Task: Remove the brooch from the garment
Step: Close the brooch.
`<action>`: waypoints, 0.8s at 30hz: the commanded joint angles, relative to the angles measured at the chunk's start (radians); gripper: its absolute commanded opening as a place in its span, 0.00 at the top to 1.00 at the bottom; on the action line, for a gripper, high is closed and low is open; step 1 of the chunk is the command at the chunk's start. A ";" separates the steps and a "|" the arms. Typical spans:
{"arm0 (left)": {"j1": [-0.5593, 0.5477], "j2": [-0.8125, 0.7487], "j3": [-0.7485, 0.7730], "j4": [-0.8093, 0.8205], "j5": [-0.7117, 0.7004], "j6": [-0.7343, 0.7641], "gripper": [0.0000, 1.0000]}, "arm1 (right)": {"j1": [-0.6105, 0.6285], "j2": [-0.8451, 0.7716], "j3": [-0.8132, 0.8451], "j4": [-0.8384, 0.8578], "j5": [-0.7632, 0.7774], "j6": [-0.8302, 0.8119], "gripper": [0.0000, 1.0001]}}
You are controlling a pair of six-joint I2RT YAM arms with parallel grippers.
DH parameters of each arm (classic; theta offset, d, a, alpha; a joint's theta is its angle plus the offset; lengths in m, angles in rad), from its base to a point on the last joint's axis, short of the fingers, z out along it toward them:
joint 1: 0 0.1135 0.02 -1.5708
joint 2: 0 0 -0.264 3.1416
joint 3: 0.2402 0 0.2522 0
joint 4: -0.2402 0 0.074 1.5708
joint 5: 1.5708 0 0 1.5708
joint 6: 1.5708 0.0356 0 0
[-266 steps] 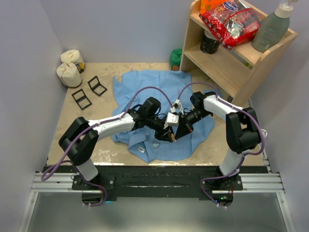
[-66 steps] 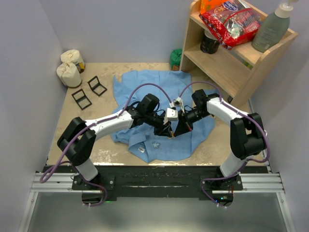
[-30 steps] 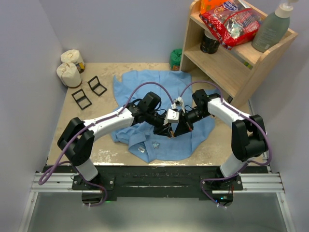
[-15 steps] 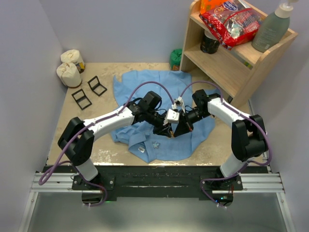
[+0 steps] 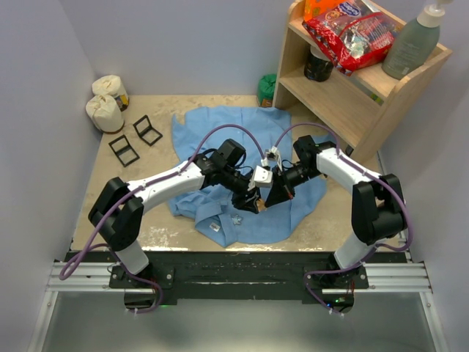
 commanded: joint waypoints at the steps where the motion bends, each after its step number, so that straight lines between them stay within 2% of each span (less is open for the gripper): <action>1: -0.008 0.000 0.011 -0.008 0.003 -0.054 0.52 | -0.016 -0.014 0.011 0.025 0.030 -0.023 1.00; 8: -0.008 0.005 0.008 0.021 0.002 -0.085 0.52 | -0.016 -0.014 0.006 0.040 0.041 -0.008 1.00; 12: -0.008 0.013 0.002 0.036 -0.009 -0.100 0.61 | -0.014 -0.017 0.006 0.048 0.044 0.000 1.00; 19: -0.008 0.031 -0.001 0.067 -0.003 -0.140 0.66 | -0.014 -0.020 0.002 0.062 0.050 0.014 1.00; 24: -0.008 0.040 -0.004 0.076 -0.009 -0.149 0.75 | -0.016 -0.027 -0.002 0.068 0.051 0.019 1.00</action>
